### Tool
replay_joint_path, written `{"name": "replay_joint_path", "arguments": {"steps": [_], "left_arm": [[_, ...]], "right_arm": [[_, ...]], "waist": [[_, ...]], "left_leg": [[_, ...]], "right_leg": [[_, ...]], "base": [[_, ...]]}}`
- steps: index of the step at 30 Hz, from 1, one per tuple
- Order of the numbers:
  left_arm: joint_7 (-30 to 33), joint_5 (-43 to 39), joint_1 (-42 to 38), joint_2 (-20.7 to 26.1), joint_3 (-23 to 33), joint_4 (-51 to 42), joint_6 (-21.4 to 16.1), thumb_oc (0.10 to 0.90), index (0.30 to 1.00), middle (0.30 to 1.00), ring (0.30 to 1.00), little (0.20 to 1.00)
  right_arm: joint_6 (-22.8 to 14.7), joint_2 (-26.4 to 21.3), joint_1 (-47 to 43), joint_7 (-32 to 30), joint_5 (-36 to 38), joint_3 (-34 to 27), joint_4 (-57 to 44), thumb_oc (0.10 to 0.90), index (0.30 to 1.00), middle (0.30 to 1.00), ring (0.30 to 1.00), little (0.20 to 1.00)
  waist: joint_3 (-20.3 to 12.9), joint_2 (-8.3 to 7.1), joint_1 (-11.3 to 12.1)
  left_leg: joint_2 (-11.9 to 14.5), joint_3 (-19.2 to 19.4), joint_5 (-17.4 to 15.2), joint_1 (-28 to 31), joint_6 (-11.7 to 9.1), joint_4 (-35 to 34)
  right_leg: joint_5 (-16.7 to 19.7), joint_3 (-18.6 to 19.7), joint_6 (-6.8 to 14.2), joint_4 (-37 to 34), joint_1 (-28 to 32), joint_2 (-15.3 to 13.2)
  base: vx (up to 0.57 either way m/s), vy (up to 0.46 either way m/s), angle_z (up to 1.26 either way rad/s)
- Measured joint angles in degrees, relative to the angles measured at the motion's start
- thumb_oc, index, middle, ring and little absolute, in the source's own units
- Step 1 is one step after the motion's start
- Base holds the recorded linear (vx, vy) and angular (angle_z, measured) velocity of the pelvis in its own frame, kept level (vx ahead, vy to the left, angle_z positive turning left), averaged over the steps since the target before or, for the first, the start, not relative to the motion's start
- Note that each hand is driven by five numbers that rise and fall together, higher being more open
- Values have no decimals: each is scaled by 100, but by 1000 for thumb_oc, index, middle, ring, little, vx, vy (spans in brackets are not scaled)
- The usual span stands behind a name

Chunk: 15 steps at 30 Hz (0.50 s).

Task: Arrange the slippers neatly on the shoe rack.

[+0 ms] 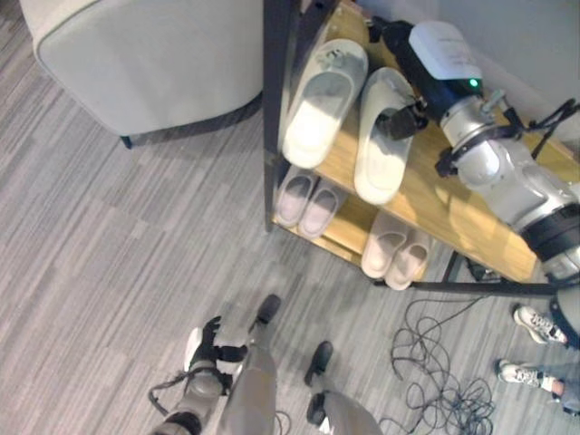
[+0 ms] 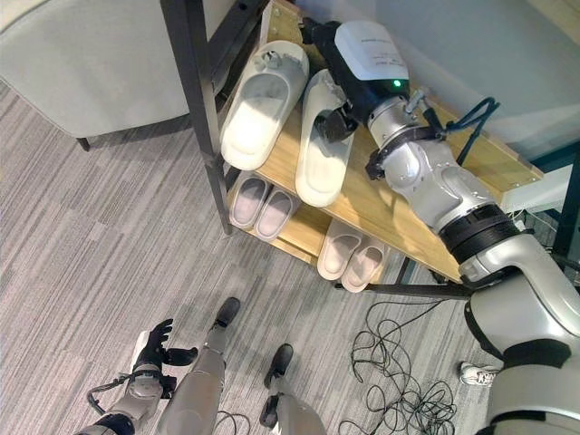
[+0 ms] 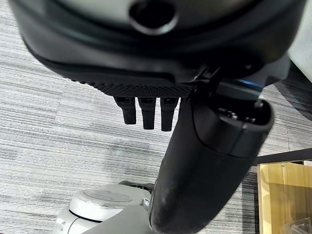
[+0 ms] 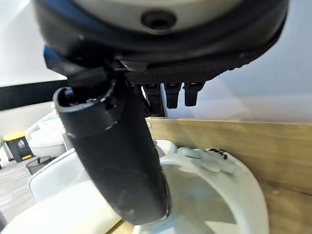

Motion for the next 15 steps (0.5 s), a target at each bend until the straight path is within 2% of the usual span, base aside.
{"name": "replay_joint_path", "arguments": {"steps": [3, 7, 15], "left_arm": [[-150, -15, 2, -18, 2, 2, 1, 800, 900, 900, 900, 900], [-234, -211, 10, -17, 1, 3, 3, 800, 900, 900, 900, 900], [-291, -220, 22, -17, 2, -41, -7, 800, 900, 900, 900, 900]], "right_arm": [[-8, -3, 37, 164, 427, -5, -41, 800, 900, 900, 900, 900], [-57, -127, 265, 252, 504, -11, -201, 800, 900, 900, 900, 900], [-268, -117, 1014, 263, 1120, -665, -469, 800, 900, 900, 900, 900]], "waist": [[-2, 0, -17], [-6, 0, -16], [-9, 4, 4]], "left_leg": [[0, 9, -41, 0, -51, 12], [-5, 13, -41, 0, -51, 17], [-7, 3, -41, 0, -50, 24]], "right_leg": [[25, 11, 5, 0, 2, -2], [36, 16, 11, 0, 4, -8], [39, 6, 12, 0, 15, -6]], "base": [[0, 0, 0], [0, 0, 0], [0, 0, 0]]}}
